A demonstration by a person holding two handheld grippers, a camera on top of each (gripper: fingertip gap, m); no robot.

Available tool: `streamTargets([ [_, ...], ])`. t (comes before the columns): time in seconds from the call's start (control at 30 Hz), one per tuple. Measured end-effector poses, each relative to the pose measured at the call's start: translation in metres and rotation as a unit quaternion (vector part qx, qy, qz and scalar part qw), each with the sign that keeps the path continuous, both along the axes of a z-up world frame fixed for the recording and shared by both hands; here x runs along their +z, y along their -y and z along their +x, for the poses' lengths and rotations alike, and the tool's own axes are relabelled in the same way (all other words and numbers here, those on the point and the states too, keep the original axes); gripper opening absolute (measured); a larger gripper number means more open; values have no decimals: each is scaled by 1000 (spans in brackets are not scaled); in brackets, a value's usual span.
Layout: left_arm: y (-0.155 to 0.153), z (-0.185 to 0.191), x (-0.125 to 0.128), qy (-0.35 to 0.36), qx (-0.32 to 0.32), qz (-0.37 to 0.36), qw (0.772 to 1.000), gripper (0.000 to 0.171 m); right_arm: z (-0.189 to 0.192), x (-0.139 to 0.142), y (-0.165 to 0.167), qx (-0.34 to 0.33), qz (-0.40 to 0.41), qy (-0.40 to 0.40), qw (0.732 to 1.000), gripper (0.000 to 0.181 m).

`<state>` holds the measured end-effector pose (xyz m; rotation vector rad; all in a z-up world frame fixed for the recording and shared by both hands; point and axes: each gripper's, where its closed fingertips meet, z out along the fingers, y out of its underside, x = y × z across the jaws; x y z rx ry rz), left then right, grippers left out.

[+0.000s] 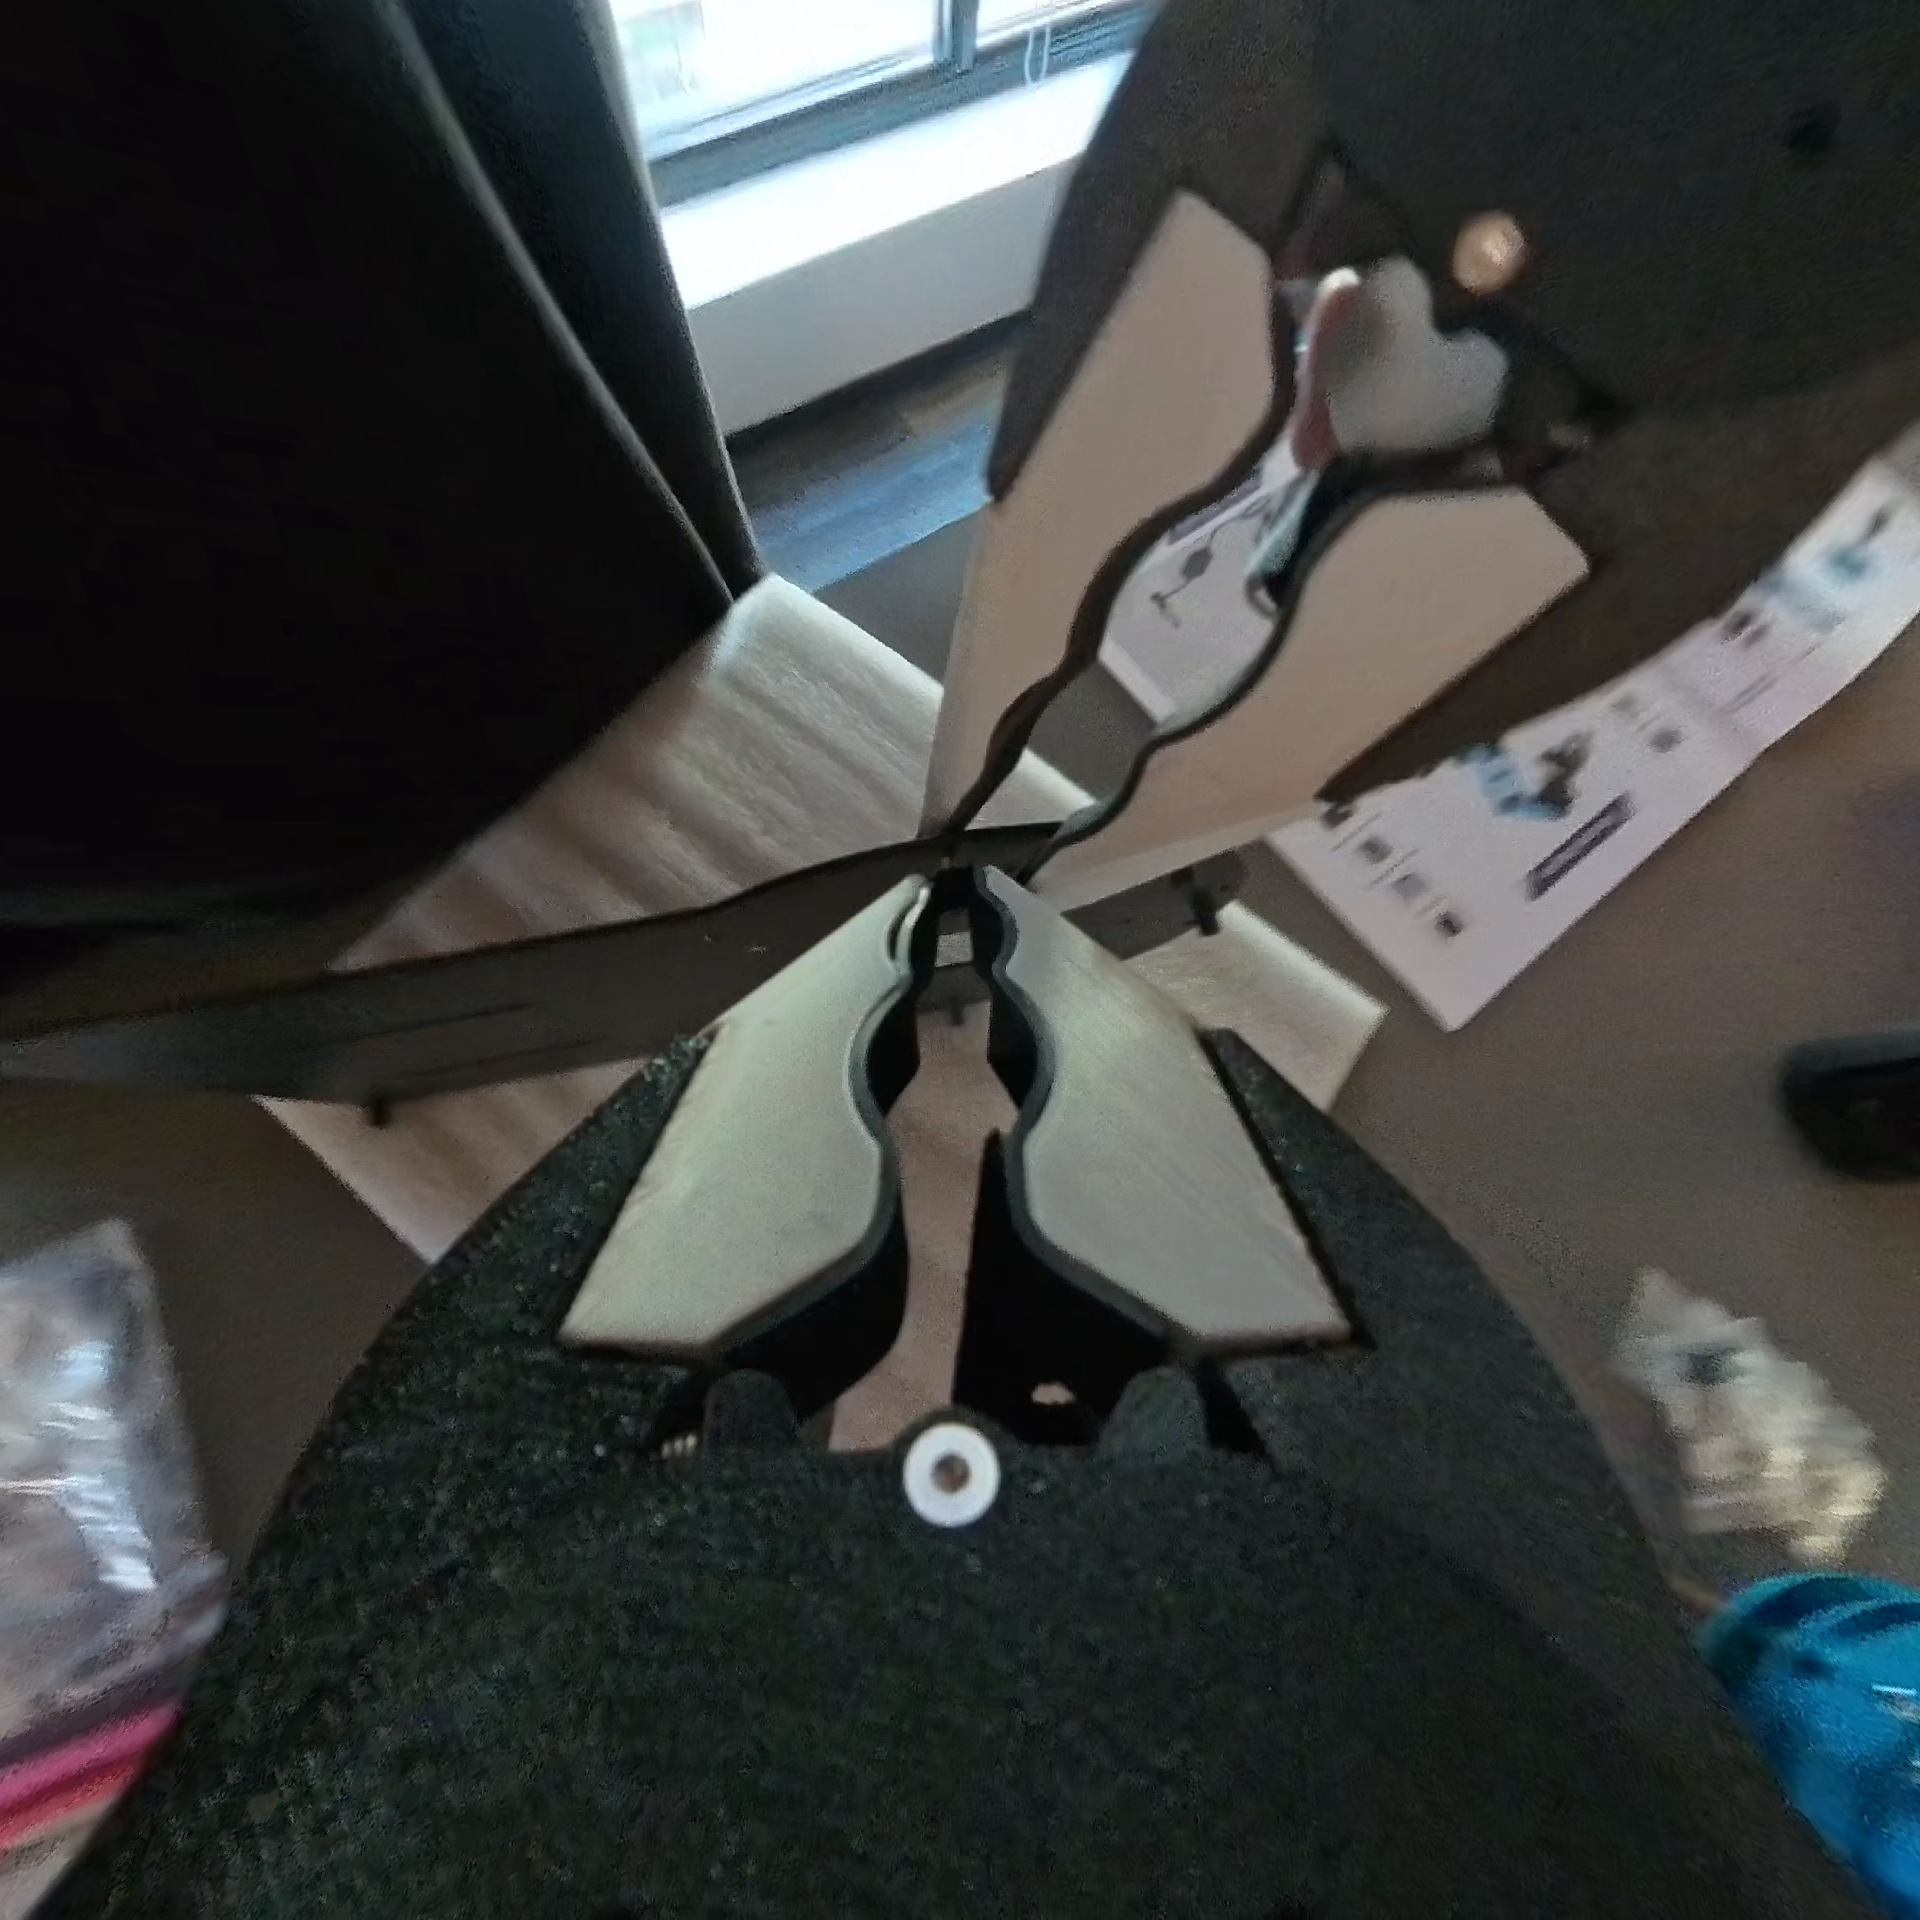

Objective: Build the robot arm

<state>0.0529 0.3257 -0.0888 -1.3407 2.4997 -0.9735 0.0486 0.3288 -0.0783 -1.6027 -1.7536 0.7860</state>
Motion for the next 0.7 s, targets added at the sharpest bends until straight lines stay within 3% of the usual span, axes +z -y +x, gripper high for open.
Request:
streamTargets([
  [0.1,0,-1,0,2,2,2,1000,14,-1,0,0,-31,-78,-15,996,5],
  [0.23,0,-2,0,8,5,3,1000,14,-2,2,0,-49,-58,-72,995,7],
  [0.43,1,-3,0,6,3,1,1000,14,10,4,-5,-118,-29,-125,985,33],
  [0.57,0,-2,0,5,4,1,1000,14,10,-2,-13,-148,74,-50,985,50],
  [0.7,0,-2,0,4,3,2,1000,14,5,4,-24,-155,151,32,976,53],
])
